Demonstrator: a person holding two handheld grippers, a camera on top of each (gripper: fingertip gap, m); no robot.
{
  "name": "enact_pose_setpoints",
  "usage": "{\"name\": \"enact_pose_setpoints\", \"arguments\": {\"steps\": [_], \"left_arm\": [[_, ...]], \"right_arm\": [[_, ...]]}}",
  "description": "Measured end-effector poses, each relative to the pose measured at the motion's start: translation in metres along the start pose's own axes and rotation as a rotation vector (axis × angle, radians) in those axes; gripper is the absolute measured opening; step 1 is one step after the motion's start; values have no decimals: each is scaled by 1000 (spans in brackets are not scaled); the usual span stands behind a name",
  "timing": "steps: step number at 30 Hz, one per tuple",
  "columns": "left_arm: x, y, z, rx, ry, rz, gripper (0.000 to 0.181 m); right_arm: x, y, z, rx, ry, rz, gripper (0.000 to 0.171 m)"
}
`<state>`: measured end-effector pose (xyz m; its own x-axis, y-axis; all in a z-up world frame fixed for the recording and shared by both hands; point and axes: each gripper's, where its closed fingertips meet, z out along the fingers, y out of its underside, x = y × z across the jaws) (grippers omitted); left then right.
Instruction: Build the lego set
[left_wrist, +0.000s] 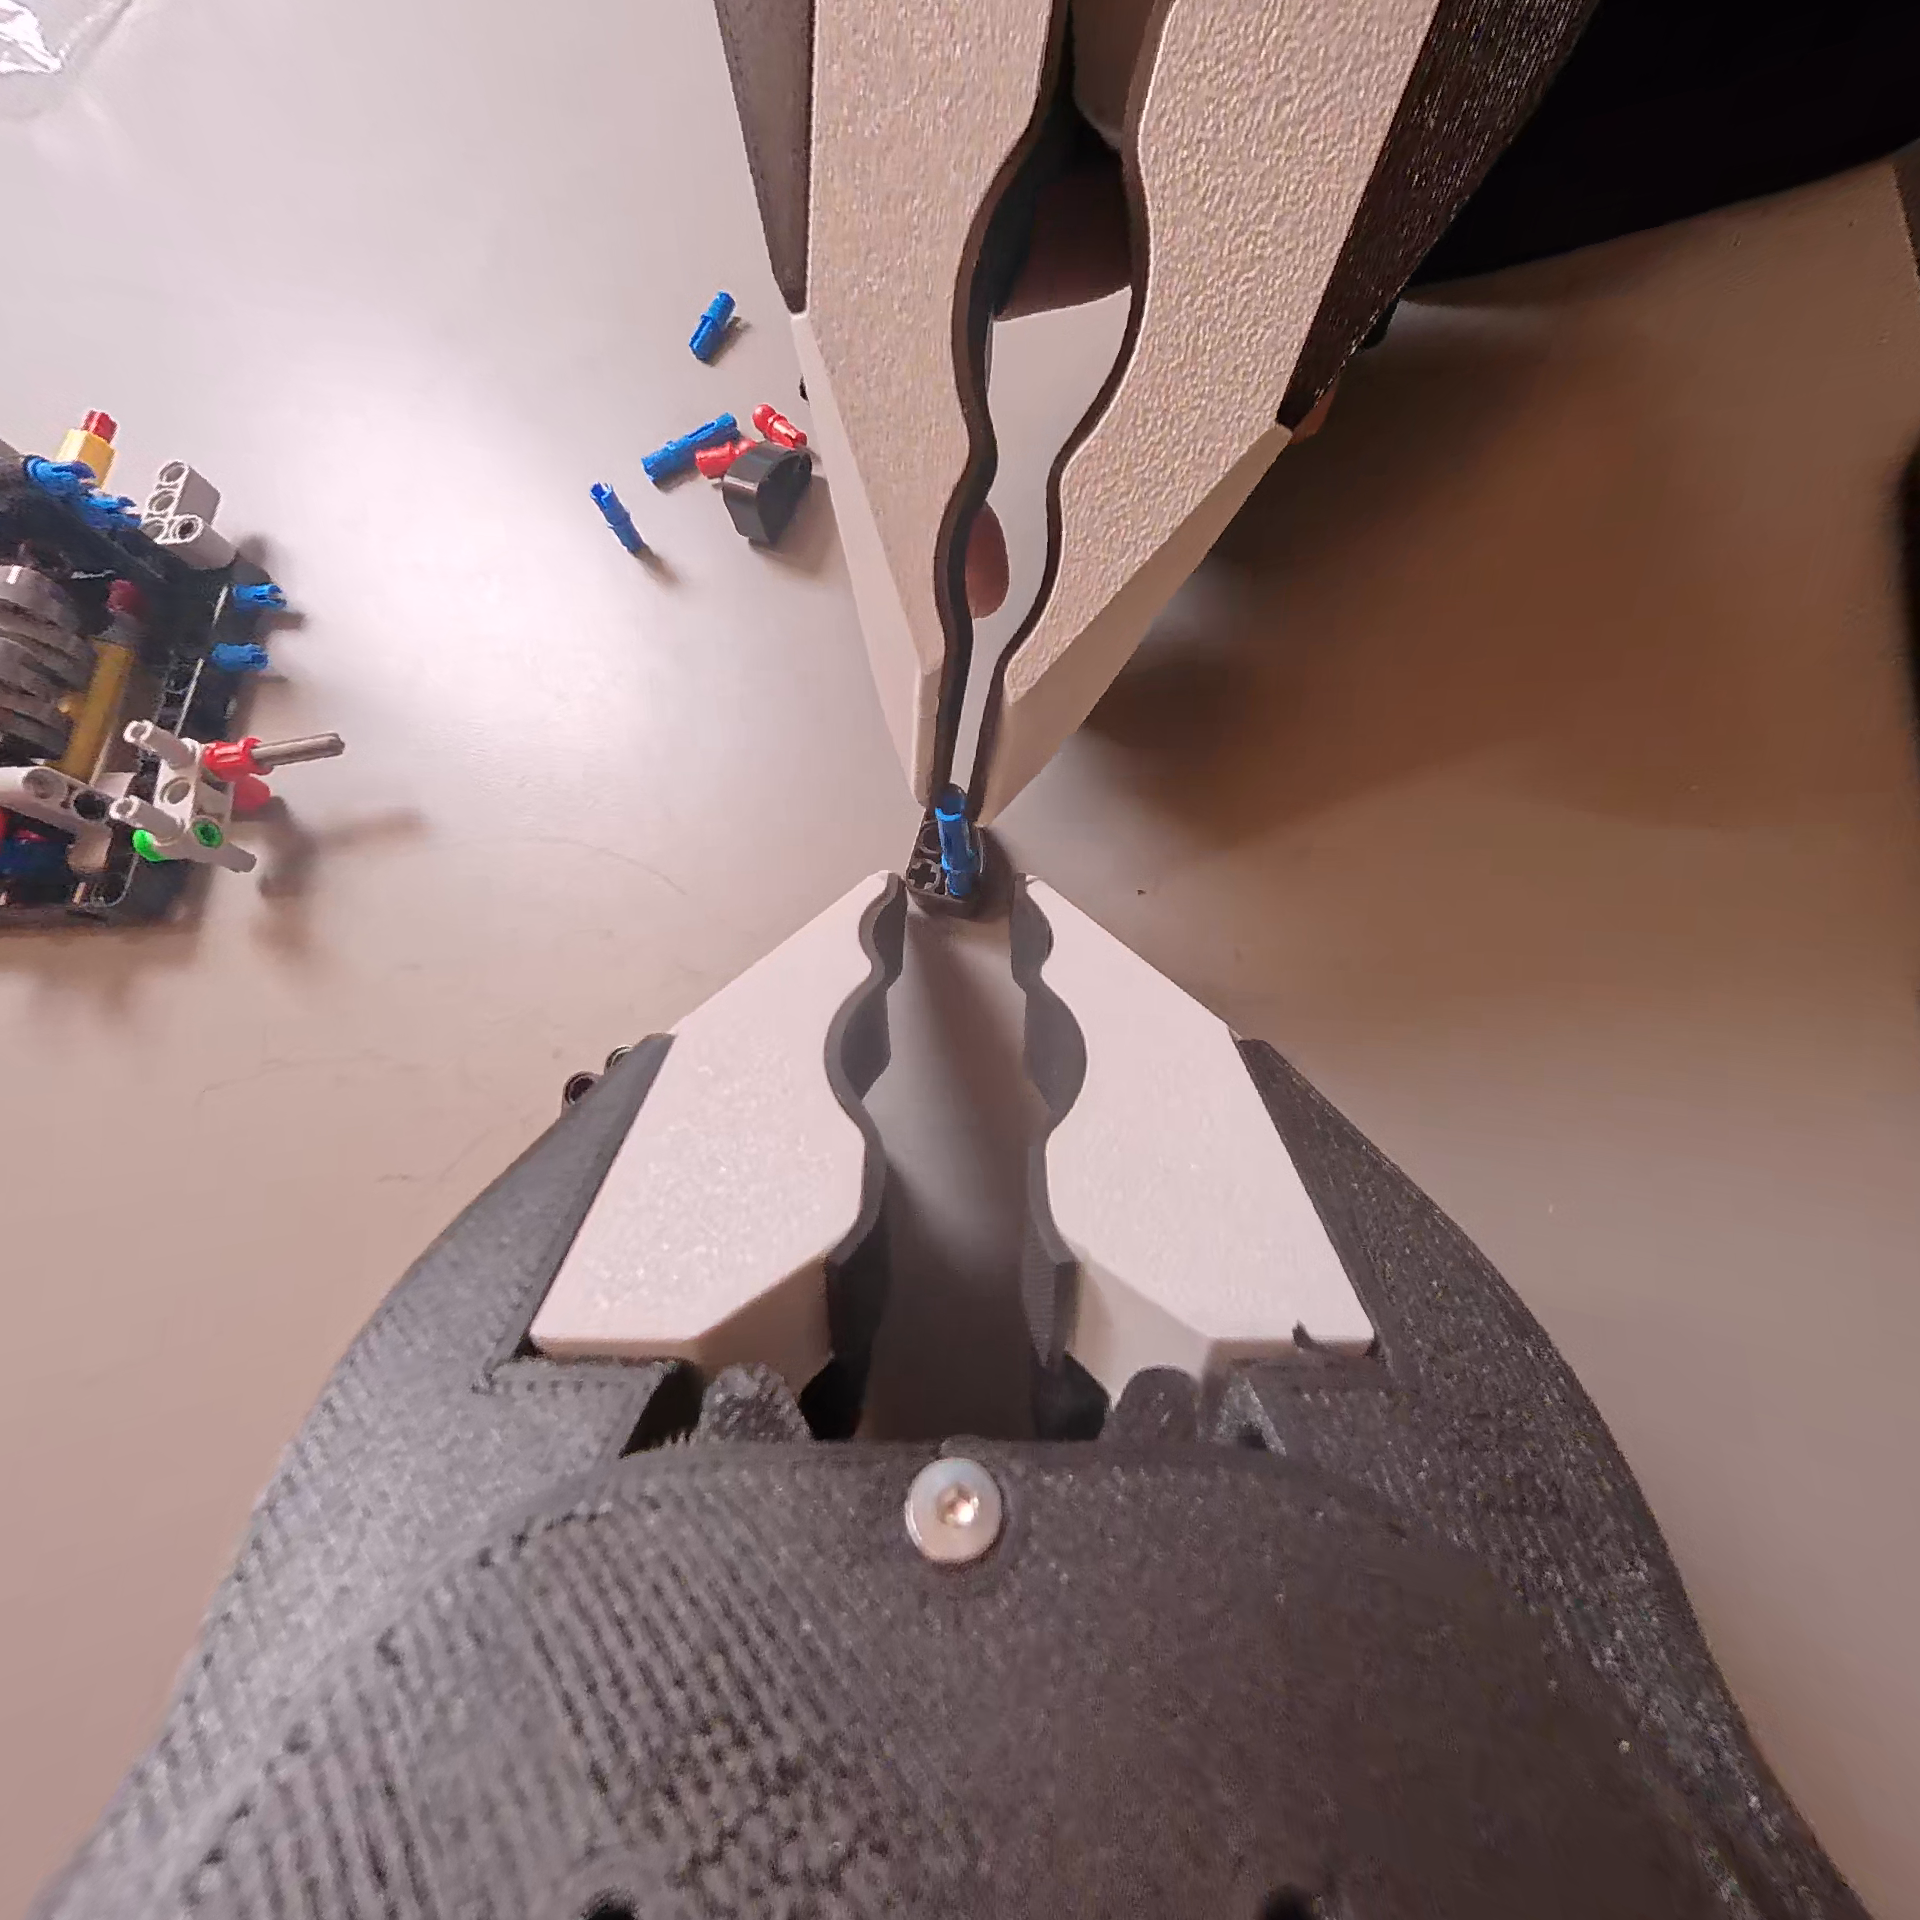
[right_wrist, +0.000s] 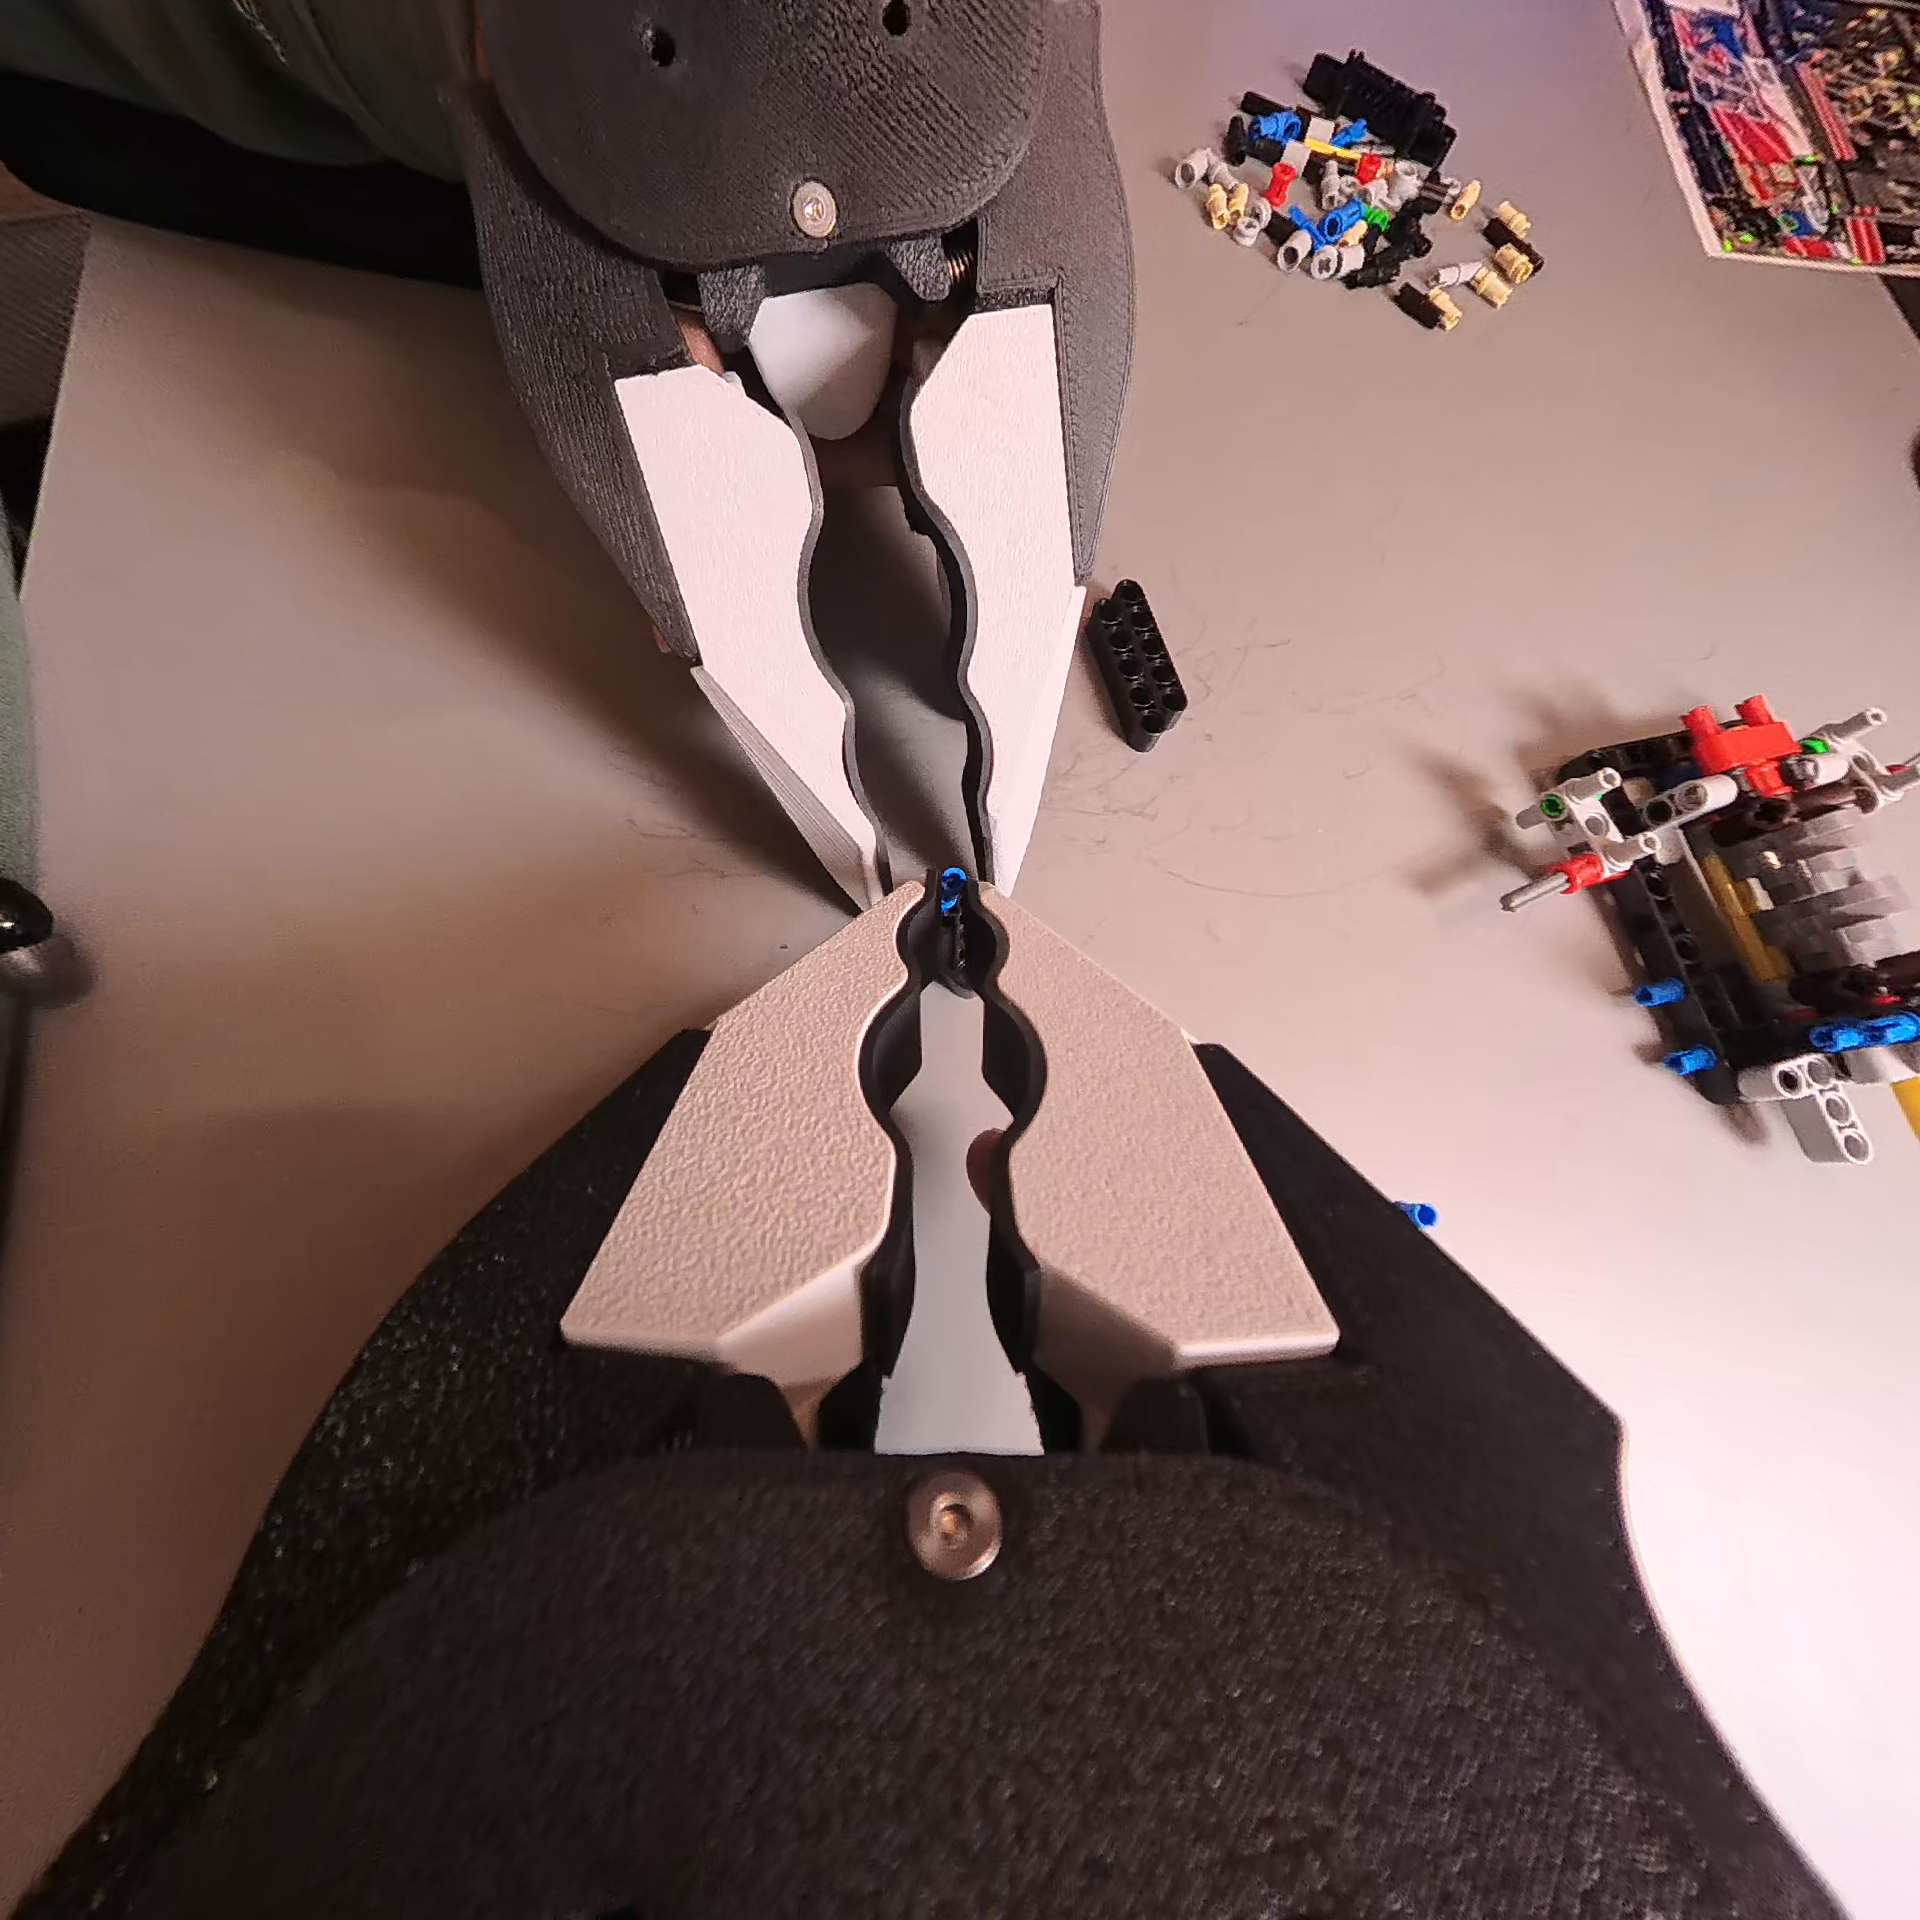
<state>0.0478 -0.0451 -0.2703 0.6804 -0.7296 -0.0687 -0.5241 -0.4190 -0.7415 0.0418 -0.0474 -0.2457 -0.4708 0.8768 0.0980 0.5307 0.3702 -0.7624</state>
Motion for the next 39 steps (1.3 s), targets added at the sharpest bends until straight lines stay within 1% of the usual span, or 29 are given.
{"name": "enact_pose_setpoints", "arguments": {"steps": [5, 18, 31, 39], "left_arm": [[0, 0, 0, -2, -3, 0, 16], [1, 1, 0, -4, -14, 8, 14], [1, 1, -1, 5, -39, 41, 13], [2, 1, -3, 5, -32, 44, 14]], "right_arm": [[0, -1, 1, -23, 12, -27, 1], [-4, 0, 1, -147, 11, -87, 1], [-5, 0, 2, -296, -89, -67, 0], [-5, 0, 3, -301, -101, -57, 0]]}}
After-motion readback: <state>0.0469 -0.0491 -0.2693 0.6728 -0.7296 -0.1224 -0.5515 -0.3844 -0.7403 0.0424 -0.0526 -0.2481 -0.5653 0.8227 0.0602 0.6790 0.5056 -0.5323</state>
